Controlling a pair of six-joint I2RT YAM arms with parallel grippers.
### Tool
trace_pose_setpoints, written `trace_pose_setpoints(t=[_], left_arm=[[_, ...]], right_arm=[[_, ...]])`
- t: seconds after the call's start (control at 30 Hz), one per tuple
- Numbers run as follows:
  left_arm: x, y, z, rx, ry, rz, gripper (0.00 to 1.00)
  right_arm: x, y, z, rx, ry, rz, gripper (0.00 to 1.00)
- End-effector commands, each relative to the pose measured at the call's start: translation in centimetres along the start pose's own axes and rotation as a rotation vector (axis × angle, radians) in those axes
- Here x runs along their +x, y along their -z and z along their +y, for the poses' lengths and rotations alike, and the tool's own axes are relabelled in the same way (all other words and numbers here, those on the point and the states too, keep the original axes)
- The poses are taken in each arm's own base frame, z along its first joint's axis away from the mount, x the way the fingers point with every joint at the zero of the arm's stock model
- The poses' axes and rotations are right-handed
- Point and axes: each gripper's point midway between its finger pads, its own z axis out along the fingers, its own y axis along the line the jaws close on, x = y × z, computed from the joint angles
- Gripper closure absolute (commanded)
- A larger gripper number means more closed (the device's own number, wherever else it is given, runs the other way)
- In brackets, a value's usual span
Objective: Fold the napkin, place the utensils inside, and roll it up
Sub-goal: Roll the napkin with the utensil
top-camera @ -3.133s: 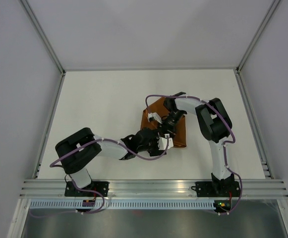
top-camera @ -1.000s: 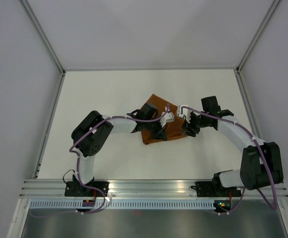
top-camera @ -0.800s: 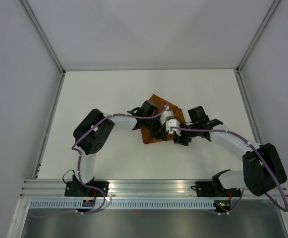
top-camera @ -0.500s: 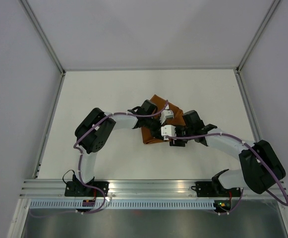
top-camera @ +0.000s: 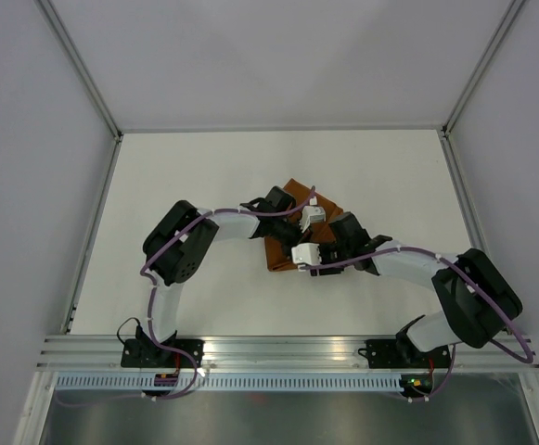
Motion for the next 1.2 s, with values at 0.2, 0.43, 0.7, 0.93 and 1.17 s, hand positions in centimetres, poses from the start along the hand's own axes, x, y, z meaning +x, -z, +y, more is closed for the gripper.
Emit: trace_pose_setpoints(t=[0.2, 0.43, 0.7, 0.93, 1.17], left_arm=[[6.1, -0.5, 0.6, -0.033, 0.169, 0.168, 0.95], [4.3, 0.3, 1.6, -0.077, 0.217, 0.109, 0.59], [-0.4, 3.7, 2.2, -0.144, 0.247, -0.088, 0.51], [-3.1, 7.3, 3.7, -0.273, 0.236, -0.243, 0.52], [-5.7, 11.0, 5.4, -0.509, 0.182, -0.377, 0.55]], right_arm=[[1.1, -0.7, 1.0, -0.075, -0.002, 0.051, 0.72], [1.7, -0.8, 2.7, -0.162, -0.026, 0.076, 0.85], [2.0, -0.9, 4.8, -0.312, -0.082, 0.08, 0.94], [1.7, -0.6, 5.3, -0.421, -0.123, 0.064, 0.98], [1.5, 0.6, 5.9, -0.547, -0.193, 0.049, 0.99]])
